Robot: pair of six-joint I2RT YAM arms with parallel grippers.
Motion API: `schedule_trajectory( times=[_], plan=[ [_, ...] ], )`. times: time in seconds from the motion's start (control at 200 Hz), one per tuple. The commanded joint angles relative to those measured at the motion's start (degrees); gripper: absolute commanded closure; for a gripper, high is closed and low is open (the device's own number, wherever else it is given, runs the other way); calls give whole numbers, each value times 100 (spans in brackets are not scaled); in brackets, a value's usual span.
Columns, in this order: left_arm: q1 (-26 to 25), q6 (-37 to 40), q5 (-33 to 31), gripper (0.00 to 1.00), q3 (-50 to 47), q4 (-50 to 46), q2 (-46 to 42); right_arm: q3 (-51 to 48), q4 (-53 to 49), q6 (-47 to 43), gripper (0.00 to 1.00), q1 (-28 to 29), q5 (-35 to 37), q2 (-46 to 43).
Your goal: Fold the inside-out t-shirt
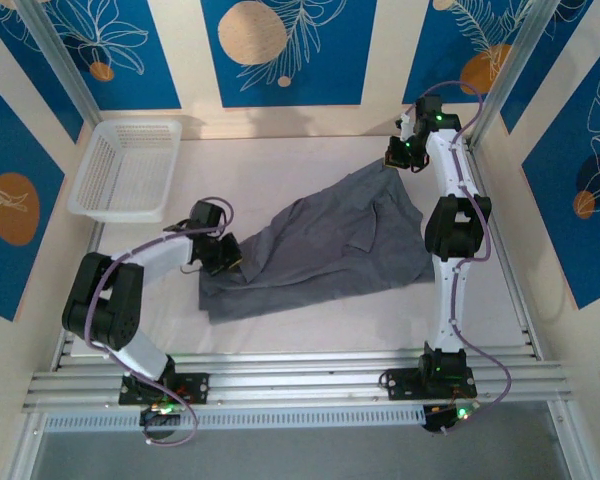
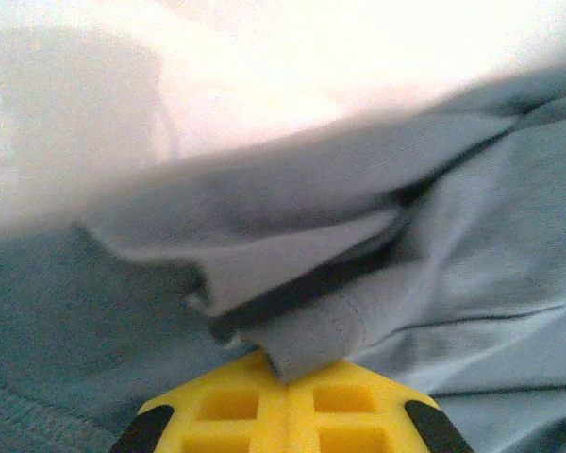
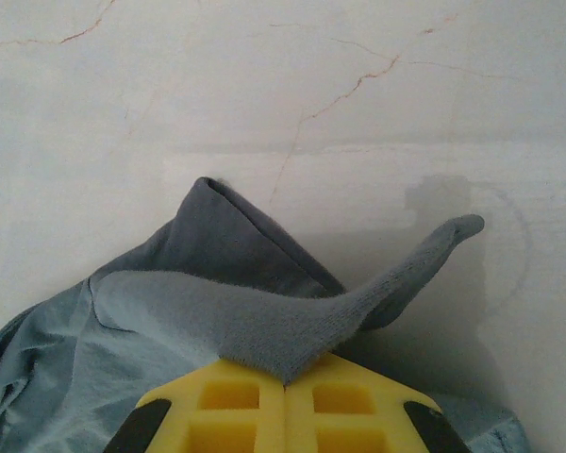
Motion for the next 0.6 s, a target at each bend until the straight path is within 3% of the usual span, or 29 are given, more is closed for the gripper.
schedule_trajectory(
  times=[0.0, 0.14, 0.295, 0.595],
  plan=[
    [345, 257, -111, 100, 646, -289, -41, 107, -56, 127, 100, -40, 45, 43],
    [993, 602, -46, 100, 1747, -593, 355, 125, 57, 302, 100, -74, 141, 129],
    [1208, 1144, 277, 100, 3043, -1102, 1397, 146, 86, 408, 100, -127, 54, 223],
    [1650, 1032, -418, 100, 3077, -1289, 1580, 238, 107, 551, 100, -243, 15, 303]
  ],
)
